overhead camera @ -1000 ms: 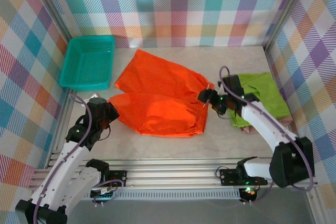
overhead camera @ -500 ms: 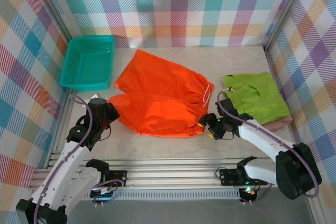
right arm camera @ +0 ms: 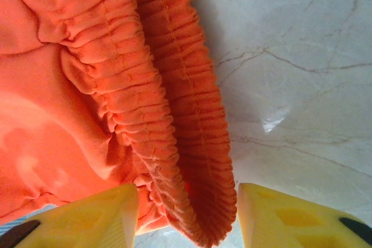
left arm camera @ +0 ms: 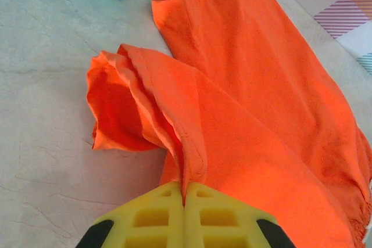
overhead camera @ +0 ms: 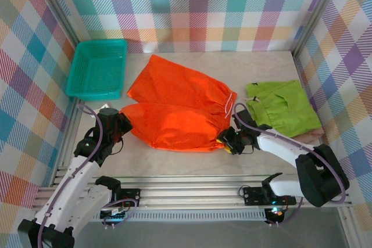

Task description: Fold and stack the shorts

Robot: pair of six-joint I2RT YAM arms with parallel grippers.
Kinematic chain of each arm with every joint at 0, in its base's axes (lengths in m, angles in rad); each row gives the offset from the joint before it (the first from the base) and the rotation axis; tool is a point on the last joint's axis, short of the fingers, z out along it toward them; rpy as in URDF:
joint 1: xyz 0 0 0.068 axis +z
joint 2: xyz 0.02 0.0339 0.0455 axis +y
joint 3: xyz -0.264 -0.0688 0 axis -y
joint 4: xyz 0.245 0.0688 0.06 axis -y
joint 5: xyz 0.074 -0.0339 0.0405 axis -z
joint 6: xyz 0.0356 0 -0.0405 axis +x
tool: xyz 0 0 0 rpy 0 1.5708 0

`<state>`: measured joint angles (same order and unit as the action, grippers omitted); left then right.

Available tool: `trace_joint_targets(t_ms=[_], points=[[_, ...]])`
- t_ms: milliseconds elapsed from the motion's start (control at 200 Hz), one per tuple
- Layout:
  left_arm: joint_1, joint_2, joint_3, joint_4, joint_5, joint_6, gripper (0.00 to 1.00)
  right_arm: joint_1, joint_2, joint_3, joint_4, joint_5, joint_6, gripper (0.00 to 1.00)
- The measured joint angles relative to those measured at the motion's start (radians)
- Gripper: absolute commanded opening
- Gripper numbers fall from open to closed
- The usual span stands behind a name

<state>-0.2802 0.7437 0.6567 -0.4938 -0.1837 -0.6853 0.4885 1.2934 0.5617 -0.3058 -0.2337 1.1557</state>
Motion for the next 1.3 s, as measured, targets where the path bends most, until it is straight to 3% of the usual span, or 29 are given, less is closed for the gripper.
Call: trace_joint_targets(t_ms=[310, 475, 890, 1300], points=[[0.000, 0.000, 0.001, -0.001, -0.010, 0.002, 0.00, 0.002, 0.006, 0.027, -0.021, 0.056, -0.026, 0.00], [0.000, 0.000, 0.064, -0.050, -0.043, 0.029, 0.00, 0.002, -0.027, 0.102, -0.110, 0.103, -0.089, 0.00], [0.000, -0.041, 0.438, -0.214, -0.140, 0.166, 0.00, -0.063, -0.259, 0.305, -0.361, 0.174, -0.279, 0.00], [-0.001, -0.022, 0.611, -0.333, -0.086, 0.267, 0.00, -0.063, -0.346, 0.314, -0.476, 0.159, -0.326, 0.00]])
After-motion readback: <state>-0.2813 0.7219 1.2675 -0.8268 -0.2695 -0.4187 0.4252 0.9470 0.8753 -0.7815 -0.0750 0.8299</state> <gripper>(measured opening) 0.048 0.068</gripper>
